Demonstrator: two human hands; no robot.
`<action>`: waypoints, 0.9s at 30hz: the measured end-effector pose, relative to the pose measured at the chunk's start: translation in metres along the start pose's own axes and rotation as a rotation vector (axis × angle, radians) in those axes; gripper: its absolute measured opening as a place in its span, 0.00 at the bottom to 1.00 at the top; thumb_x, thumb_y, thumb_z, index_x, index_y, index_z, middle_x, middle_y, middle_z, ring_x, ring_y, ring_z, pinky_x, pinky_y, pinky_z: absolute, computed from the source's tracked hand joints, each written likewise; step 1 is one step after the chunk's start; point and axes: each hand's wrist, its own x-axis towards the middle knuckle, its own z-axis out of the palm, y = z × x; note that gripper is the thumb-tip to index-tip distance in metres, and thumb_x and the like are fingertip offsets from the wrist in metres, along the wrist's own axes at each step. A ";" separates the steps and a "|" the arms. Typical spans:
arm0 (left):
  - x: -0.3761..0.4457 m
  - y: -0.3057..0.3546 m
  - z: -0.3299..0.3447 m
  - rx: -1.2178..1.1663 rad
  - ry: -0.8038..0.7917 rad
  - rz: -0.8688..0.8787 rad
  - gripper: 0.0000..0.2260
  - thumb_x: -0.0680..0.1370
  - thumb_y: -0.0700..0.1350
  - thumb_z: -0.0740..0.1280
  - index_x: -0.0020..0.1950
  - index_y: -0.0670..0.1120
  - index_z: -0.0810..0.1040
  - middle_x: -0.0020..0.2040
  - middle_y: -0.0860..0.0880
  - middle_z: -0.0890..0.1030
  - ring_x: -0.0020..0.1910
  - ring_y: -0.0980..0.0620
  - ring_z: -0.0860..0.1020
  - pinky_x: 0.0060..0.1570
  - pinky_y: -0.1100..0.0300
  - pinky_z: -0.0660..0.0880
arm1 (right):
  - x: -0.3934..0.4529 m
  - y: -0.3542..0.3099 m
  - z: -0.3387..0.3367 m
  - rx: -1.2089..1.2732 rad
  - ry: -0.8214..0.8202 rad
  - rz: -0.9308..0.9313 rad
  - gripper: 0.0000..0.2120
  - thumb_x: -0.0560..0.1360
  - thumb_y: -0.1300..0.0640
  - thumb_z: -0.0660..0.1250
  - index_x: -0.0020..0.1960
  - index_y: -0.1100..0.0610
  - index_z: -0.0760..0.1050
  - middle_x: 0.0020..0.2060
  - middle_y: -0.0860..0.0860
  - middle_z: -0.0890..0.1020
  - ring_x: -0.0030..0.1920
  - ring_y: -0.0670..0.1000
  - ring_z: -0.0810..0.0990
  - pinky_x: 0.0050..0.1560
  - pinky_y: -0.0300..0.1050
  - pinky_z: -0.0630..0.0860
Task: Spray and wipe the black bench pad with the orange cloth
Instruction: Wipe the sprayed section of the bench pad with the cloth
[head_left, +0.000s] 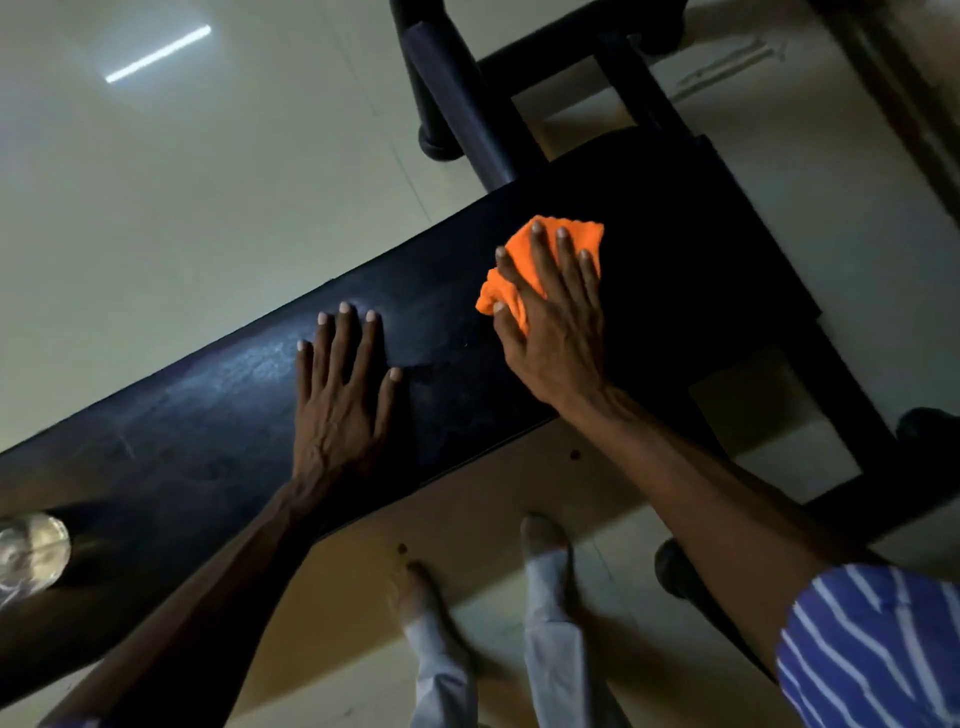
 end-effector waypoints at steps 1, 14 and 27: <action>0.000 0.001 0.003 0.012 0.007 -0.006 0.29 0.86 0.59 0.46 0.86 0.53 0.47 0.86 0.48 0.45 0.85 0.49 0.40 0.83 0.43 0.43 | -0.007 -0.007 0.004 0.018 0.009 -0.034 0.28 0.84 0.45 0.57 0.83 0.49 0.64 0.85 0.57 0.58 0.86 0.60 0.53 0.85 0.62 0.51; 0.000 -0.001 0.015 -0.012 0.083 -0.013 0.27 0.87 0.58 0.47 0.86 0.52 0.48 0.86 0.49 0.45 0.85 0.49 0.41 0.83 0.42 0.45 | -0.018 -0.027 0.023 0.029 0.061 -0.001 0.27 0.86 0.45 0.54 0.83 0.51 0.63 0.85 0.57 0.59 0.86 0.60 0.54 0.85 0.61 0.51; -0.041 -0.041 -0.010 -0.107 0.054 -0.094 0.28 0.86 0.58 0.49 0.85 0.50 0.51 0.86 0.48 0.47 0.85 0.48 0.42 0.83 0.42 0.44 | -0.055 -0.032 0.011 -0.001 -0.033 -0.031 0.28 0.86 0.44 0.56 0.84 0.50 0.60 0.86 0.56 0.56 0.86 0.59 0.52 0.84 0.63 0.52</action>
